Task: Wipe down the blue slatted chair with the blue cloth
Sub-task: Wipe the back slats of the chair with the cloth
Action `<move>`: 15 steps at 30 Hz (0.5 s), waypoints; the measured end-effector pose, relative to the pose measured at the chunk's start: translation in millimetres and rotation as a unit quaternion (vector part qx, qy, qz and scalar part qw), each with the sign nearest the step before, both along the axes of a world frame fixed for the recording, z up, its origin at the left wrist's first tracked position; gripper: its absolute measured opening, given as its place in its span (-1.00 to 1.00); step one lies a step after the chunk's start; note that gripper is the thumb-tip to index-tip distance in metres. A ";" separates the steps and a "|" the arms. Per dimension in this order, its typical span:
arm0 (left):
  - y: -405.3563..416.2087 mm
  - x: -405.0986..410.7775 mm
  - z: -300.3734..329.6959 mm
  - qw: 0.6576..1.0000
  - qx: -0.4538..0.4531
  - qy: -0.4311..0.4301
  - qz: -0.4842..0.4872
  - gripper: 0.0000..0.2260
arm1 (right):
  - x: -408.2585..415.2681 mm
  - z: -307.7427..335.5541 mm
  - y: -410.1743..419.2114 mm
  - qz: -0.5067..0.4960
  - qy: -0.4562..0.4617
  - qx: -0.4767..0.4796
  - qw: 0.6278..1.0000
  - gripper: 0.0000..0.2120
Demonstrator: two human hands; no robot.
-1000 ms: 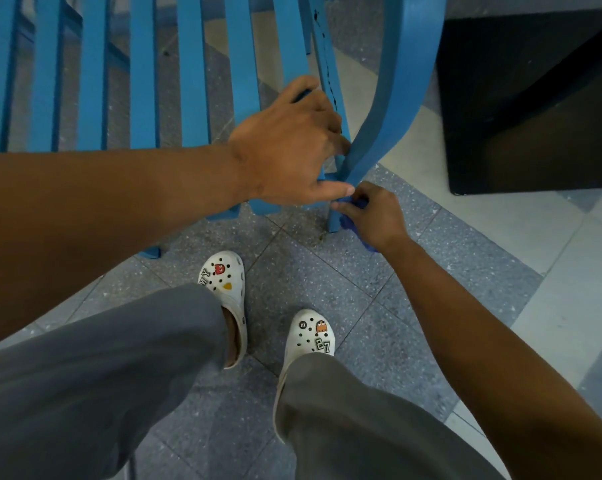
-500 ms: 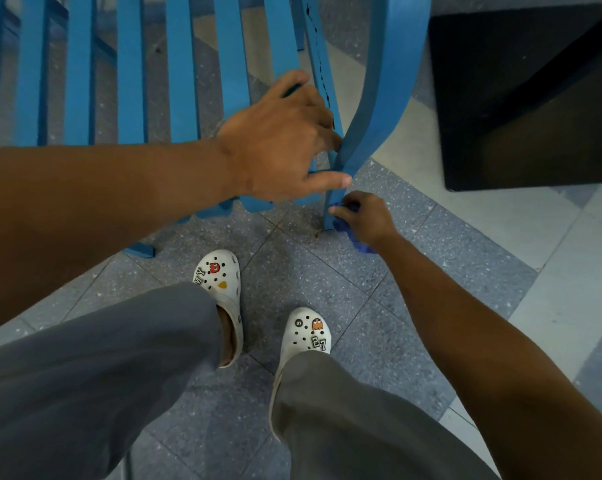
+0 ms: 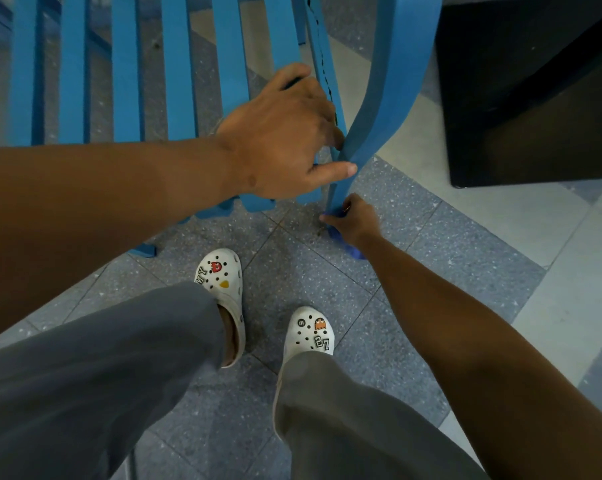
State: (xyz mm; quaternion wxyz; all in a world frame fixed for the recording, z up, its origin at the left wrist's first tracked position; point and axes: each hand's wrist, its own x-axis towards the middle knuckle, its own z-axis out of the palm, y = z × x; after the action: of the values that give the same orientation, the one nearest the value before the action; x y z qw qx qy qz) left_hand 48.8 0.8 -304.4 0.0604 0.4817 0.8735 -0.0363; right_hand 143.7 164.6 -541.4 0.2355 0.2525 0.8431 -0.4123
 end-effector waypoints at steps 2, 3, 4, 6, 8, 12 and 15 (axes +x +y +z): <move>-0.1 -0.6 -0.1 1.000 -0.001 -0.005 0.001 -0.32 | 1.5 1.8 -2.4 -0.030 -0.001 -0.014 0.999 -0.56; 0.7 -0.2 0.5 1.000 -0.002 -0.009 0.005 -0.31 | 2.1 2.7 -0.9 -0.036 0.009 -0.021 0.999 -0.56; 2.5 0.6 1.0 1.000 -0.002 -0.011 0.011 -0.32 | 2.6 4.7 2.0 -0.034 0.025 -0.026 0.999 -0.57; 8.0 1.7 2.4 1.000 -0.003 -0.012 0.022 -0.34 | 2.1 12.7 10.2 -0.018 0.046 -0.046 0.998 -0.60; 13.1 3.7 3.7 1.000 -0.005 -0.004 0.029 -0.38 | 1.2 22.1 21.1 0.006 0.068 -0.074 0.995 -0.68; 14.5 5.5 0.4 0.999 0.003 -0.006 0.047 -0.42 | -1.1 34.2 41.7 0.030 0.116 -0.113 0.986 -0.91; 13.7 6.2 -1.5 0.999 0.002 0.005 0.051 -0.42 | -3.0 28.4 39.5 0.011 0.114 -0.115 0.987 -0.74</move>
State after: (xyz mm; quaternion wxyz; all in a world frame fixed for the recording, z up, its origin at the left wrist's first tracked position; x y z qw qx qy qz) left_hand 54.9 14.5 -305.9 0.0570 0.4361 0.8975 -0.0335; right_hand 140.7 204.1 -513.0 0.1697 0.1664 0.8141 -0.5298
